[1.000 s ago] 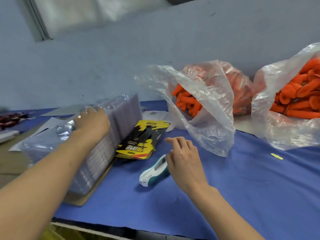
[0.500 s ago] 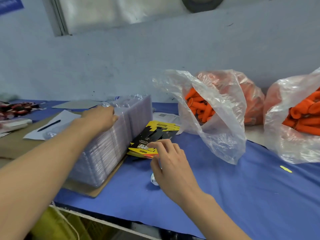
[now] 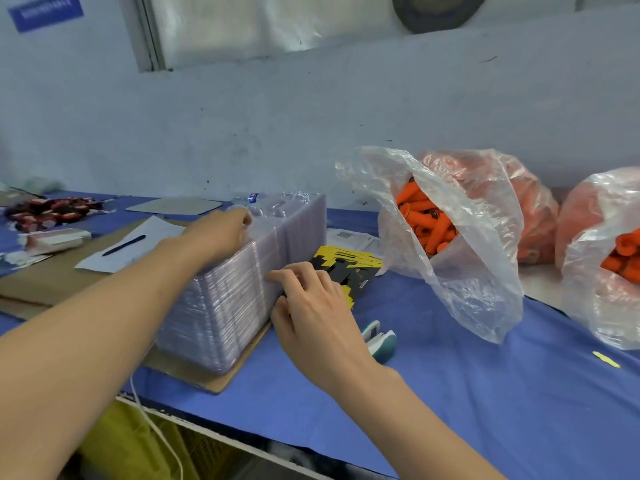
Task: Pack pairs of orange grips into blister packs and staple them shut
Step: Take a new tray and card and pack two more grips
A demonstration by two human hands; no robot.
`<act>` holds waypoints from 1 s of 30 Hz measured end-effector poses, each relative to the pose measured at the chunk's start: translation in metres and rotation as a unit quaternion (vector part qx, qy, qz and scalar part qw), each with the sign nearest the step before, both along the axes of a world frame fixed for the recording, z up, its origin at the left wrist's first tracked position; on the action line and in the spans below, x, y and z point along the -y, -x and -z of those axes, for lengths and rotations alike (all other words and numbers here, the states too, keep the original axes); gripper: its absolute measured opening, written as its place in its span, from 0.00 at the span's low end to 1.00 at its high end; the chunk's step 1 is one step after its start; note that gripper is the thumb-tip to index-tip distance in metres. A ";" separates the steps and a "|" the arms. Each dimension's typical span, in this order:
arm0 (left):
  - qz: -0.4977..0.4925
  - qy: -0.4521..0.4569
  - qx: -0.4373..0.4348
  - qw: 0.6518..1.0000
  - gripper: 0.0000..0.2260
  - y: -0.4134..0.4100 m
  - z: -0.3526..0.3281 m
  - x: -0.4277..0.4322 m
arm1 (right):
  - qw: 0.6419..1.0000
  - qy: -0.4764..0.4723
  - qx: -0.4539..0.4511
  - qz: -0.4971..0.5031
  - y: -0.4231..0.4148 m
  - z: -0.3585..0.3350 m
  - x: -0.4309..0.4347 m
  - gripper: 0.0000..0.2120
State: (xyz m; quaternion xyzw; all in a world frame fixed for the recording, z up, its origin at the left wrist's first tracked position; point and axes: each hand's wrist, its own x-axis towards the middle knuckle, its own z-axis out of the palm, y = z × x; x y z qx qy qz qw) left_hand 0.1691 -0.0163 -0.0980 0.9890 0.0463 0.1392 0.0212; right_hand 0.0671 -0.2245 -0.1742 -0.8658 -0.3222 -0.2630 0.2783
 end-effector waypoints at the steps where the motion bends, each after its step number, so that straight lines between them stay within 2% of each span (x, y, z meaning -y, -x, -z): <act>1: 0.001 0.014 0.007 1.000 0.14 0.000 0.001 -0.002 | 1.000 0.002 -0.002 -0.006 -0.001 0.000 -0.005 0.18; 7: 0.014 0.054 -0.002 0.998 0.15 -0.003 -0.009 -0.005 | 0.998 0.034 -0.041 -0.047 -0.016 -0.008 -0.042 0.29; 10: 0.014 0.069 -0.005 0.998 0.15 -0.004 -0.016 -0.007 | 0.993 0.045 -0.092 -0.056 -0.025 -0.009 -0.060 0.33; 14: 0.012 0.064 -0.007 0.998 0.15 -0.004 -0.023 -0.009 | 0.987 0.059 -0.133 -0.066 -0.031 -0.003 -0.072 0.33; 30: 0.018 0.079 -0.027 0.996 0.15 0.001 -0.028 -0.008 | 0.991 0.073 -0.099 -0.054 -0.031 0.010 -0.075 0.33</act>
